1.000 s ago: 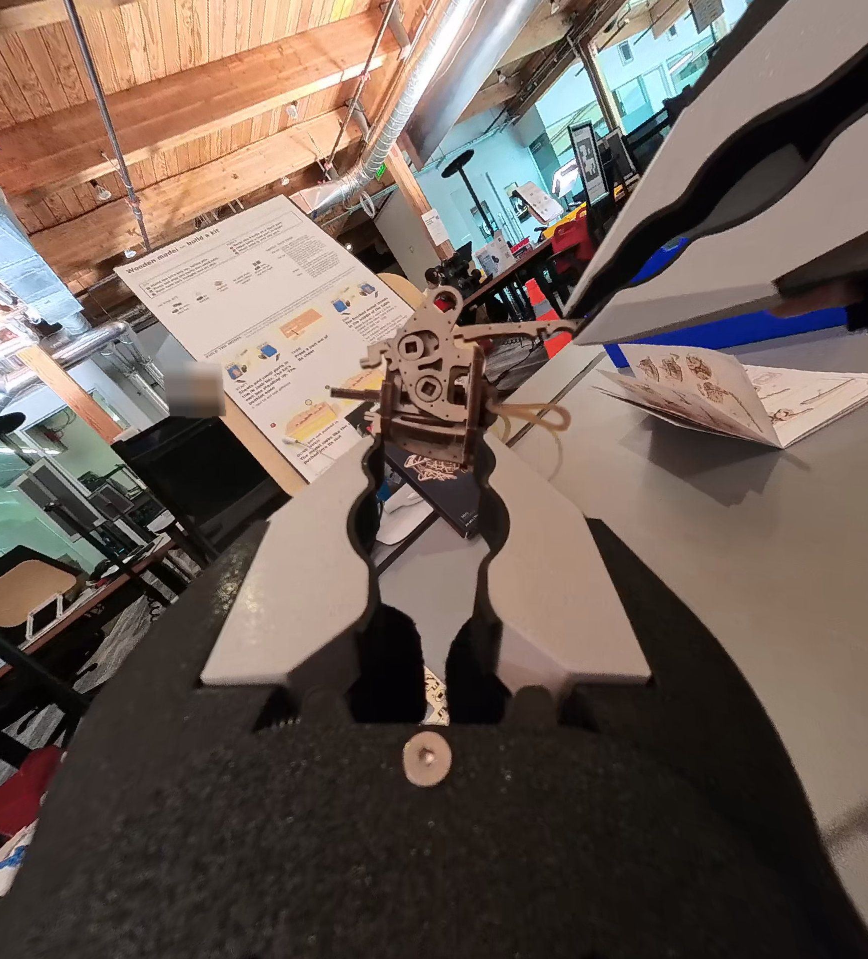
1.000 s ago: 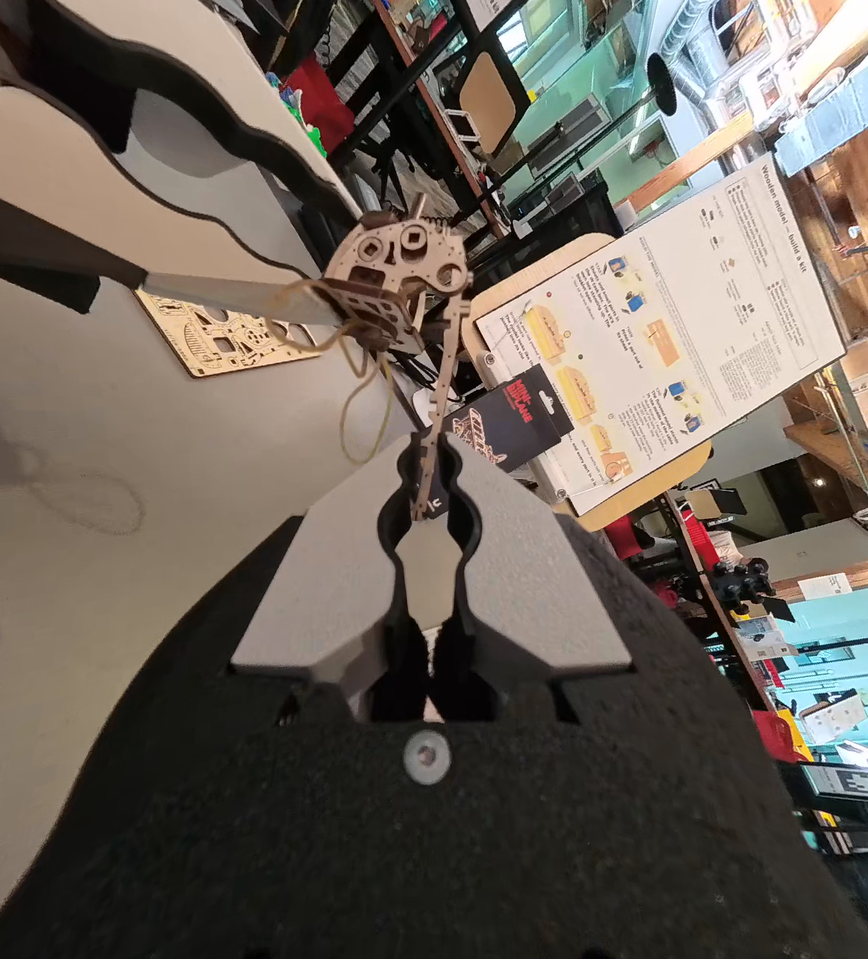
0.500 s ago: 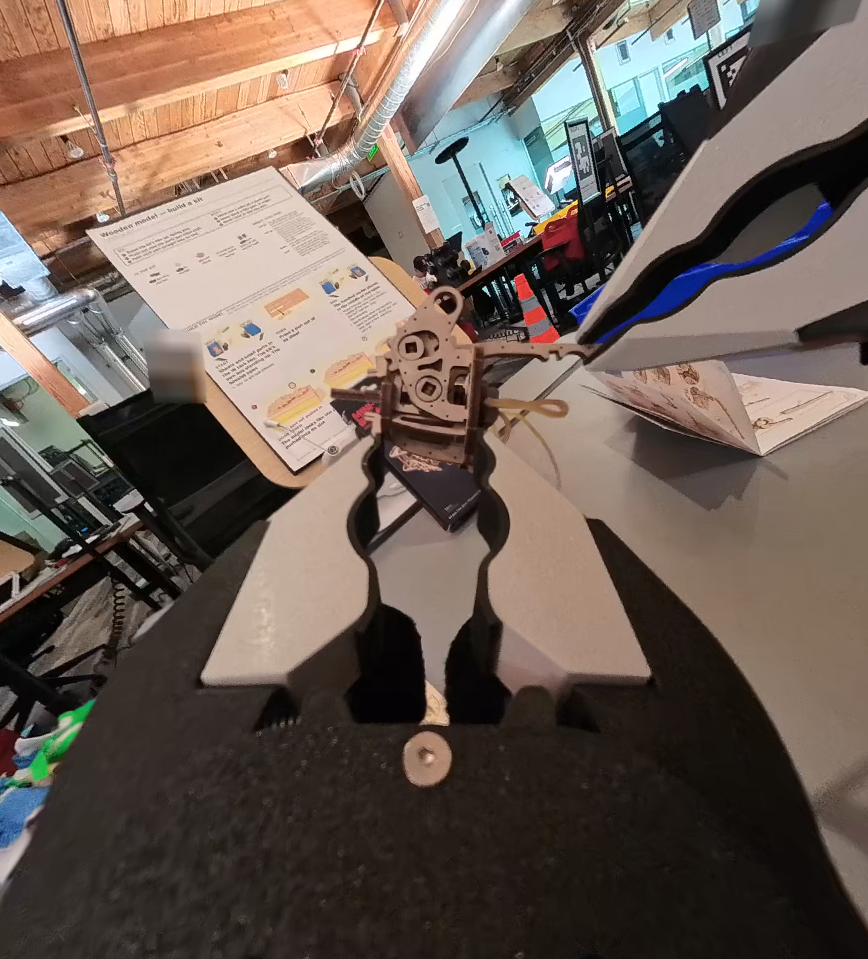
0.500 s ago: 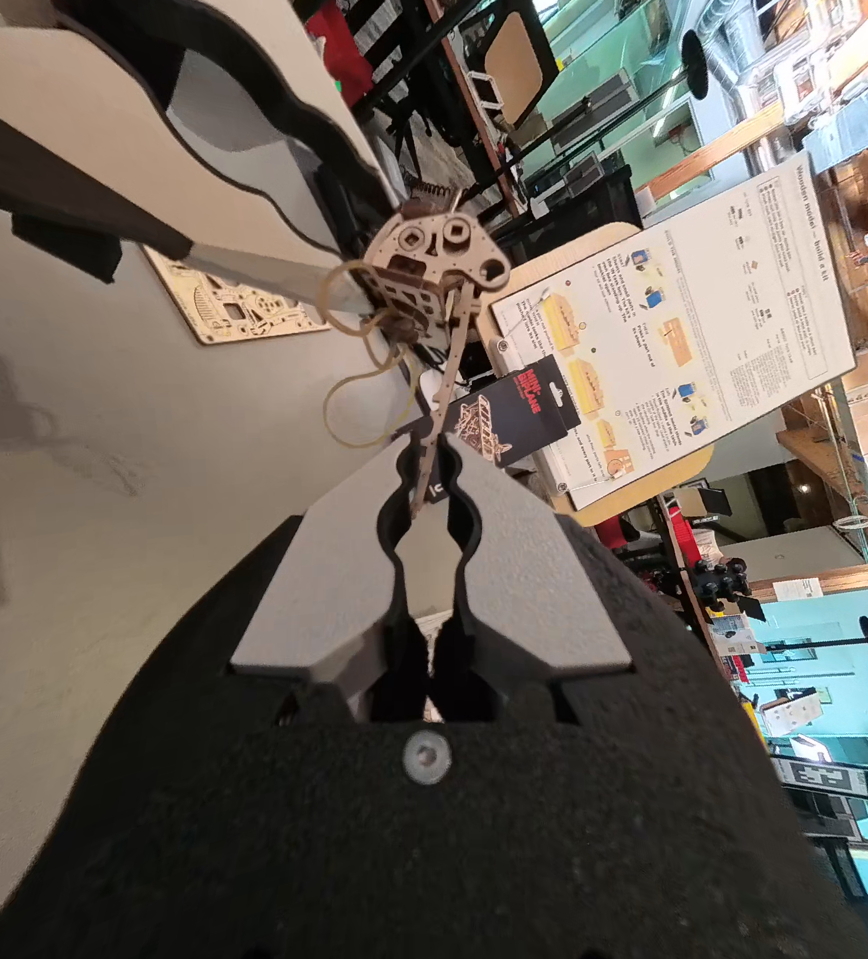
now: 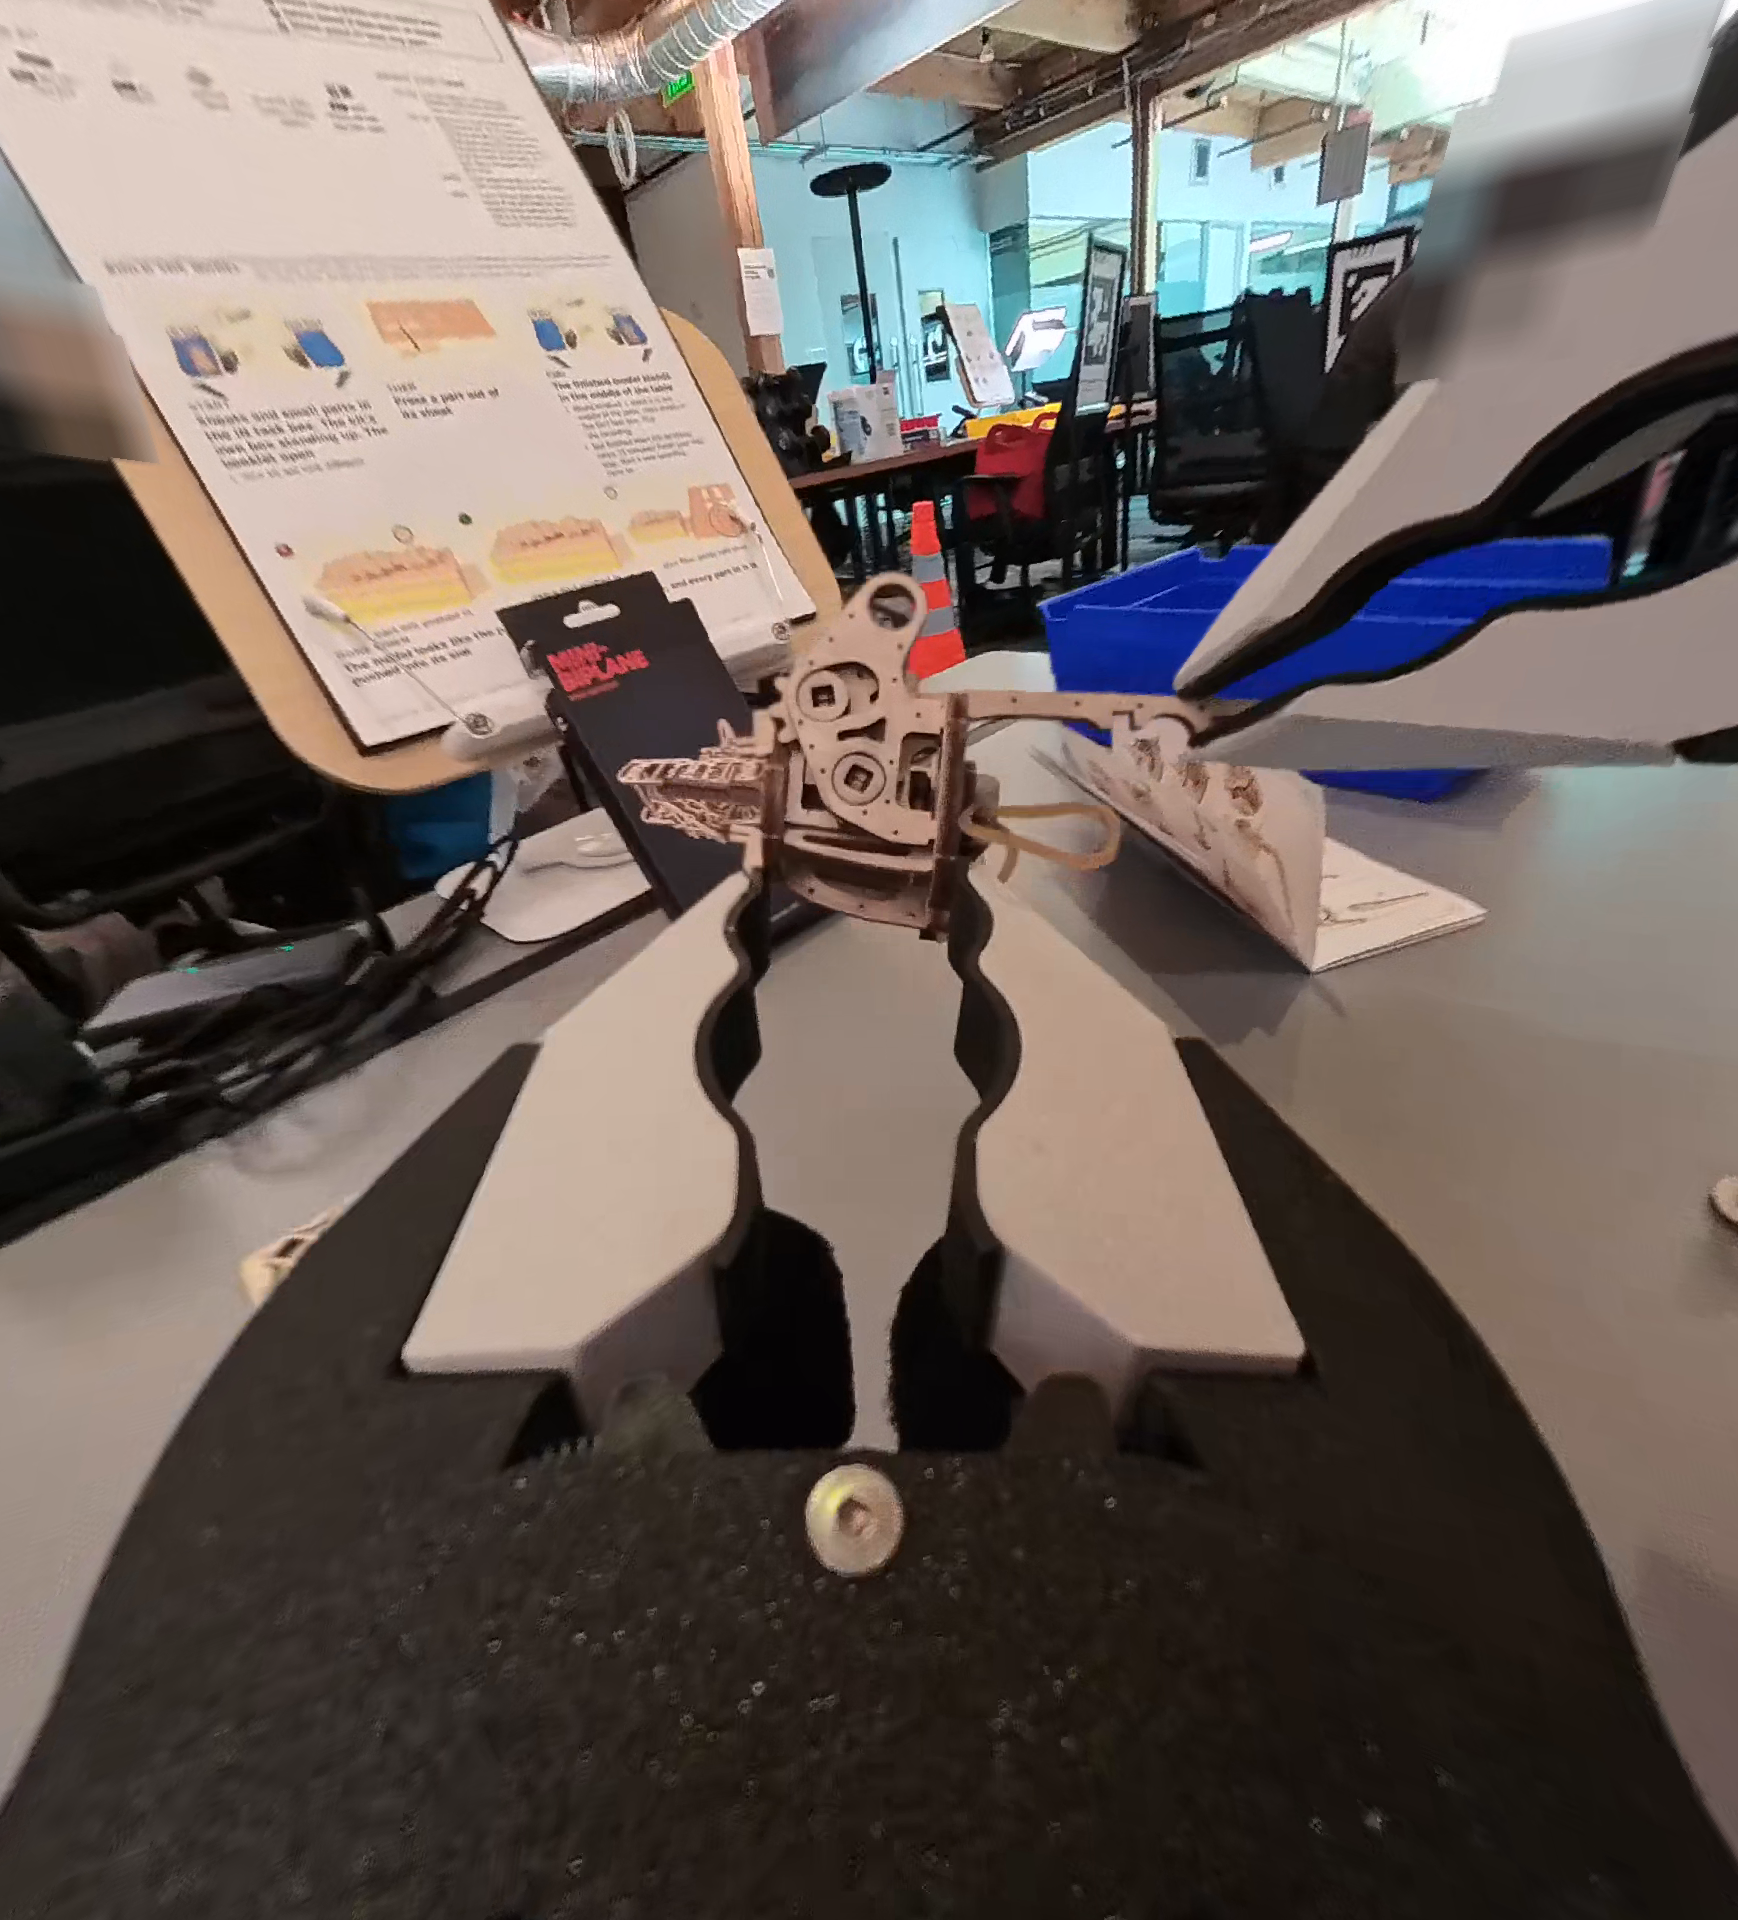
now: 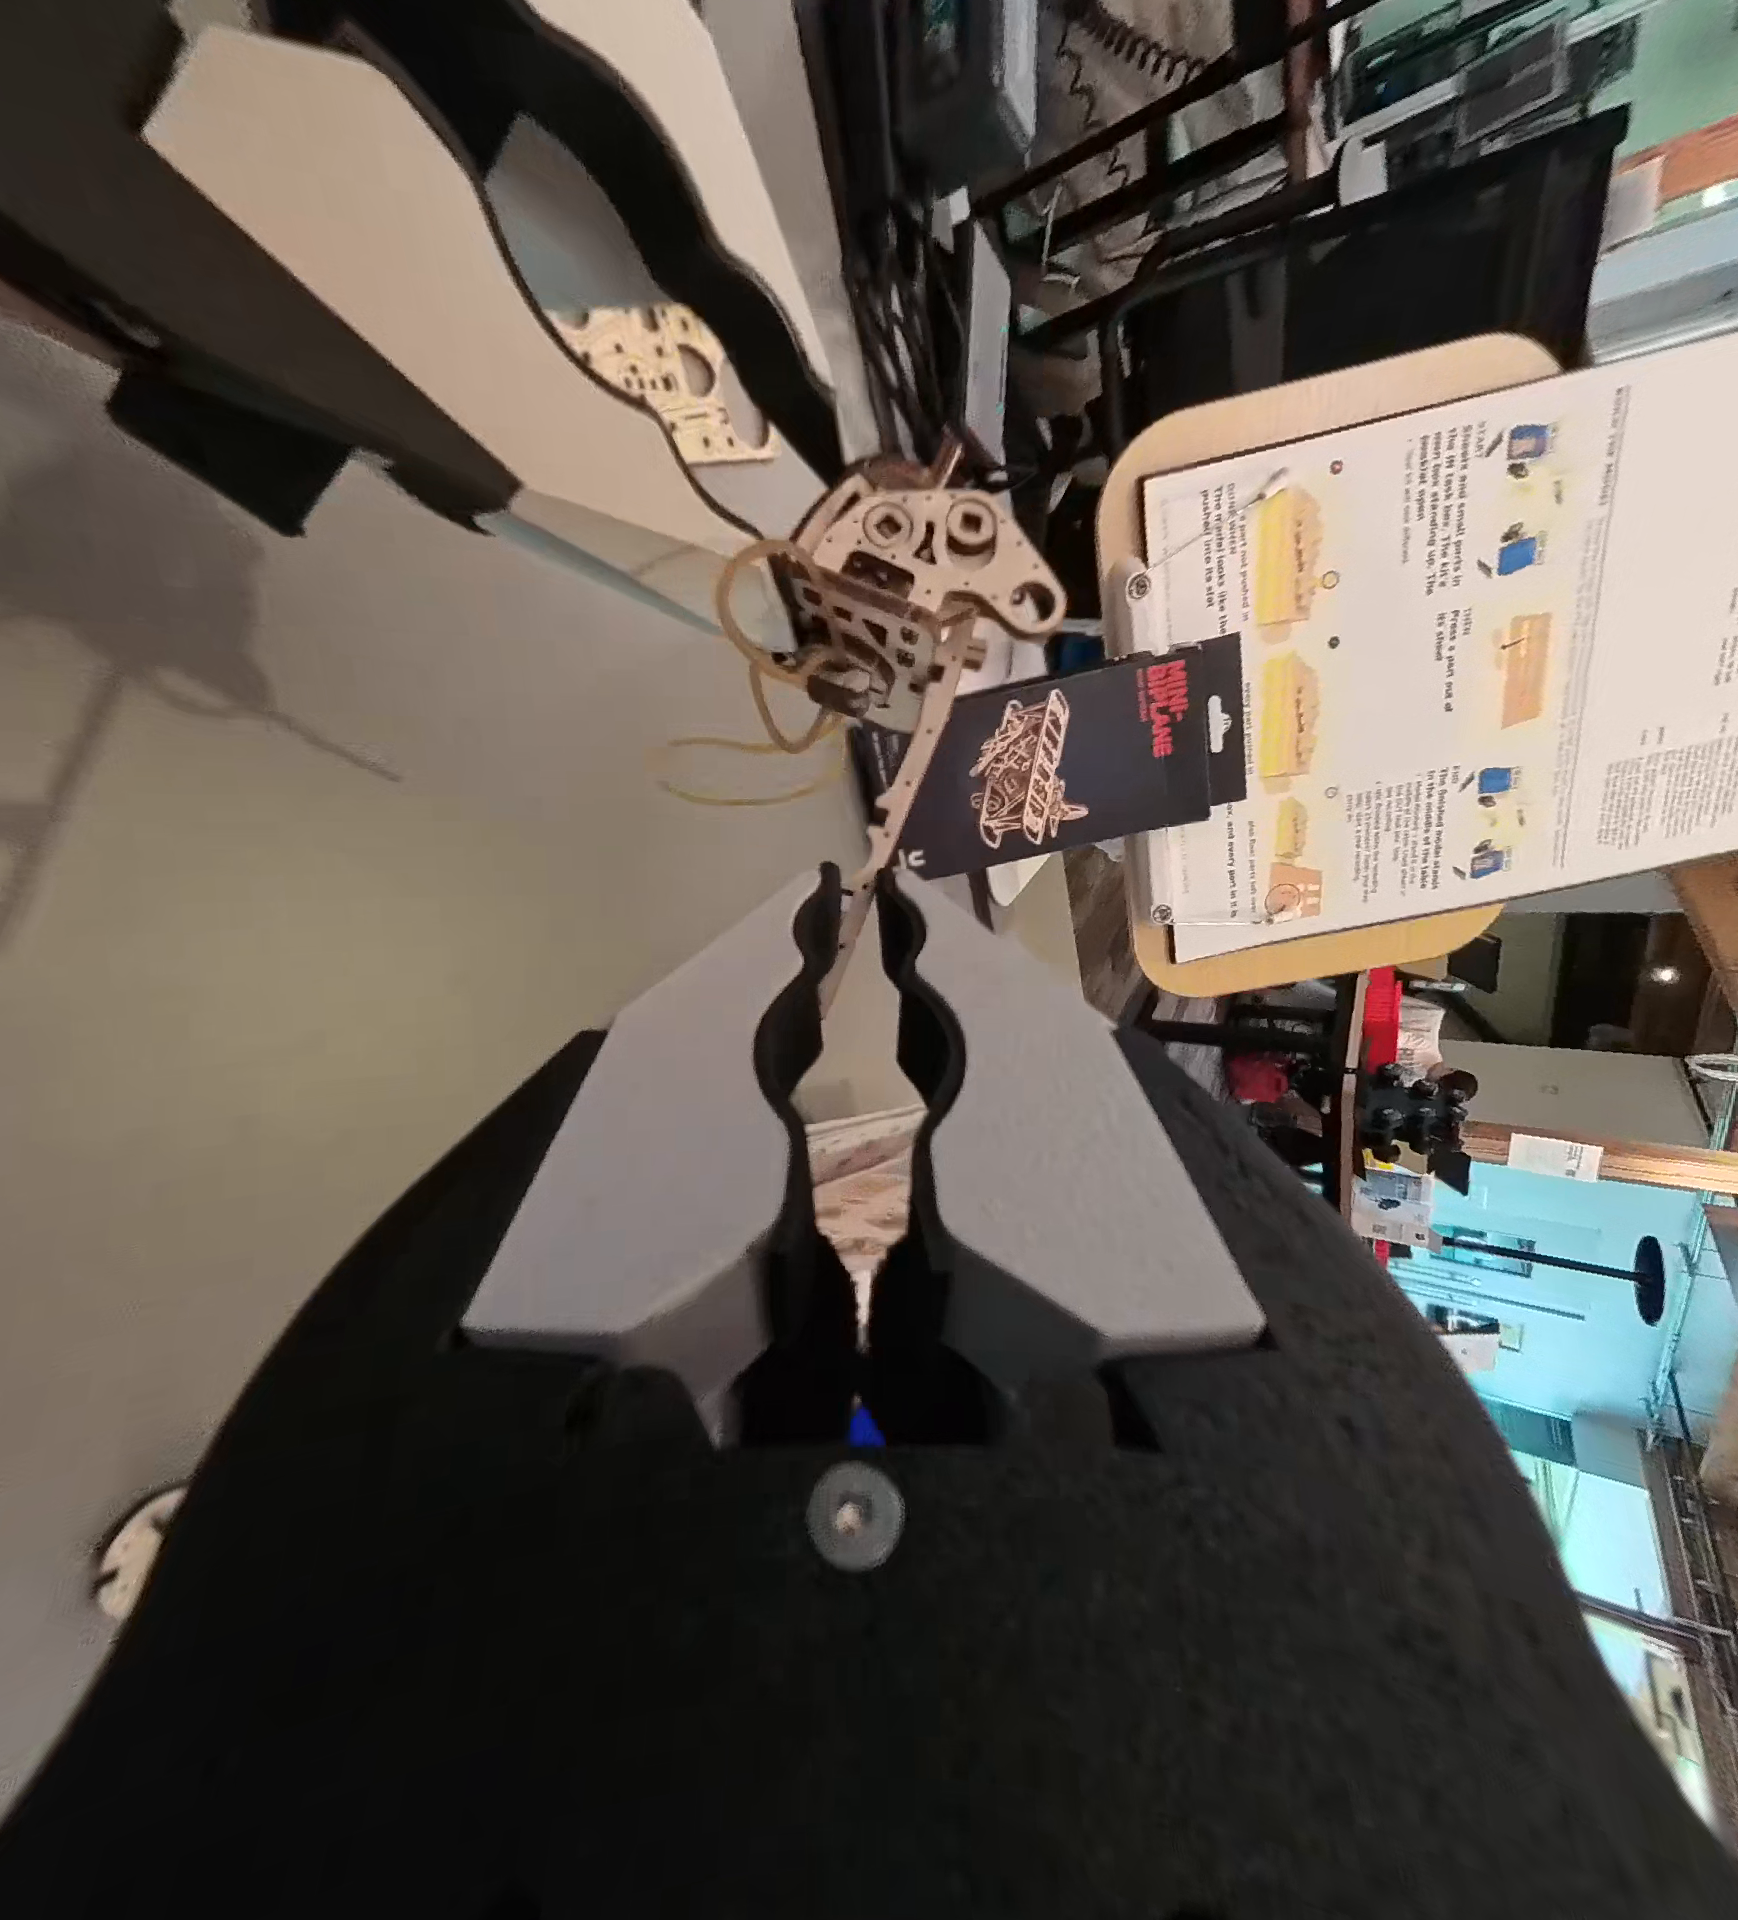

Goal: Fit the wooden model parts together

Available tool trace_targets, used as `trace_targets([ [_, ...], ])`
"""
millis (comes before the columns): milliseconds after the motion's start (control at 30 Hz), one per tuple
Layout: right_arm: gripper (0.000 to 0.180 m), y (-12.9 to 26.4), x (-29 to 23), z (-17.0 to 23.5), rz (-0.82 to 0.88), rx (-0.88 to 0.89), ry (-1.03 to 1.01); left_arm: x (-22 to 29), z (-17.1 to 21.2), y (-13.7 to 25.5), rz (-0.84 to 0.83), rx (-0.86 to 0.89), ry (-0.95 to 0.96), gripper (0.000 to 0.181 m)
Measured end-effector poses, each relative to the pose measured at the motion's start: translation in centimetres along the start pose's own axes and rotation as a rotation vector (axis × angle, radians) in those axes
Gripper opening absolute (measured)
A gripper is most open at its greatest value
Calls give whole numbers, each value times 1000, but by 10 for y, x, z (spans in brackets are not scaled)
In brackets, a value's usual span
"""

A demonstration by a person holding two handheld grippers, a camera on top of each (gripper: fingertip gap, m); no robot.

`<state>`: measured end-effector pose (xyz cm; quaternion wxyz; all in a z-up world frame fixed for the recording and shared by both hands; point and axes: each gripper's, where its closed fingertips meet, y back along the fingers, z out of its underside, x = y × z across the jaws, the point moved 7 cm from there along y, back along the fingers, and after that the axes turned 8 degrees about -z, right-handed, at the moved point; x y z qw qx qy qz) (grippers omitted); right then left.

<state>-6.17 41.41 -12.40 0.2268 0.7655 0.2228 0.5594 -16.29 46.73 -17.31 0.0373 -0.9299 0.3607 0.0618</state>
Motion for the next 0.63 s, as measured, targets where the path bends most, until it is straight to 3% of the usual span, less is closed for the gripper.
trace_targets([
  [267,7,6,3,-12,-4,-85,78,-4,-3,3,49,32,129,32],
  [633,6,8,-2,-9,-5,-130,167,-1,0,1,102,29,163,32],
])
